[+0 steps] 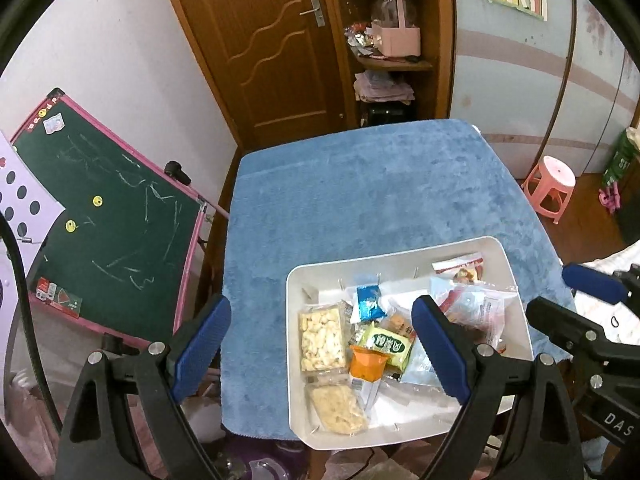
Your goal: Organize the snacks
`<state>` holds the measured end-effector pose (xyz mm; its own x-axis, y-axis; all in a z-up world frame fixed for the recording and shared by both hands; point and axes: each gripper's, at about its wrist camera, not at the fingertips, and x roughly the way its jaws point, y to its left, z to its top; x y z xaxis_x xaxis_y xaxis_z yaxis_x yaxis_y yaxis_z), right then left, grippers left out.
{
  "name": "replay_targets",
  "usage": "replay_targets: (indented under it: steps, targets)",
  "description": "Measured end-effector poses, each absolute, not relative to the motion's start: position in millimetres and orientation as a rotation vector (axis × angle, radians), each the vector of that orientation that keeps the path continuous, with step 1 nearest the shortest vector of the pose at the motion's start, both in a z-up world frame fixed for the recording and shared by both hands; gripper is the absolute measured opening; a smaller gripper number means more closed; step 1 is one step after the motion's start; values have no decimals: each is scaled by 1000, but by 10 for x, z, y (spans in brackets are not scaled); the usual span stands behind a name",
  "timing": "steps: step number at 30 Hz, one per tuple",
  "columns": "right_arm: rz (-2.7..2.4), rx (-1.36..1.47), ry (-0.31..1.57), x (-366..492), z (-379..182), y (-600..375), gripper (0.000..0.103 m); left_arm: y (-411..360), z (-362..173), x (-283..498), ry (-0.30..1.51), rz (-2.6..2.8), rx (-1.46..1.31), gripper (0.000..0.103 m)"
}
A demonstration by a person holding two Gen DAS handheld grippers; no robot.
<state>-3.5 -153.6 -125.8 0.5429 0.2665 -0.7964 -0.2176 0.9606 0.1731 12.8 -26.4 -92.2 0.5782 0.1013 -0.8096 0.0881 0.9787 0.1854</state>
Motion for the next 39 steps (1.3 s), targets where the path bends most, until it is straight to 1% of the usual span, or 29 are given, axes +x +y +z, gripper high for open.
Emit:
replay_targets:
  steps: [2, 10, 17, 22, 25, 39]
  targets:
    - [280, 67, 945, -52, -1259, -1548, 56, -258, -930, 105, 963, 12, 219, 91]
    - [201, 77, 912, -127, -1230, -1482, 56, -232, -891, -10, 941, -3, 210, 91]
    - [112, 78, 841, -321, -1076, -1502, 56, -306, -892, -98, 936, -41, 202, 91]
    - [102, 62, 822, -422, -996, -1478, 60, -321, -833, -128, 908, -60, 184, 91]
    - [83, 42, 816, -457, -979, -1471, 63, -353, -834, -122, 913, -76, 172, 91]
    - [60, 35, 813, -470, -942, -1483, 63, -399, -816, -152, 905, -95, 164, 91]
